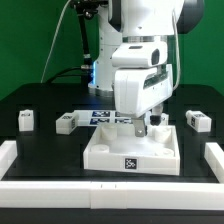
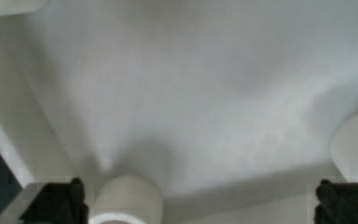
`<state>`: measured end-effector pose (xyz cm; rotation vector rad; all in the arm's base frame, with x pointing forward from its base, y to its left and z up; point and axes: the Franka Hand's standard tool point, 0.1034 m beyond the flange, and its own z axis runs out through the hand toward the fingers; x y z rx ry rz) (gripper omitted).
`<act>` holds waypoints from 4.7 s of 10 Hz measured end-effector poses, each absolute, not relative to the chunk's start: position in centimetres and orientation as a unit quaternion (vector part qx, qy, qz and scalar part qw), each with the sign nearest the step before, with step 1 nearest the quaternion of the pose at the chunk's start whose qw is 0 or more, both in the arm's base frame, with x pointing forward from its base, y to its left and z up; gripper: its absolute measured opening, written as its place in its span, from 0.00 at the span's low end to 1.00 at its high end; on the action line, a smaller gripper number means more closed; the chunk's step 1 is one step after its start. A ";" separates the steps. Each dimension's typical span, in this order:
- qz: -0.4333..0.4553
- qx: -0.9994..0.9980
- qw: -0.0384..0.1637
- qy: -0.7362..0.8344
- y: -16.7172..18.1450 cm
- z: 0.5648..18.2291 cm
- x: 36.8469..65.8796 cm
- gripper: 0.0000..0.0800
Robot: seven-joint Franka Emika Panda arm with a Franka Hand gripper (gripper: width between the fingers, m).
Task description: Assemble one leg
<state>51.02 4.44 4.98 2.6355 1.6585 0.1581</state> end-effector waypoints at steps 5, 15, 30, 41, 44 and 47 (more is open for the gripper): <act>0.040 0.795 0.015 0.605 4.3 4.8 49.6 0.81; 0.012 0.743 0.005 0.669 4.8 3.5 45.5 0.81; 0.001 0.769 -0.011 0.640 3.9 0.7 41.9 0.07; 0.007 0.744 -0.011 0.668 6.9 0.8 48.5 0.07; 0.012 0.741 -0.012 0.671 7.8 0.7 49.4 0.07; 0.010 0.728 -0.010 0.686 7.9 0.7 49.3 0.07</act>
Offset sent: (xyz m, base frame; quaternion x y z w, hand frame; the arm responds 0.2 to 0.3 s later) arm 0.0000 0.0000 0.0000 0.0000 0.0000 0.0000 1.0000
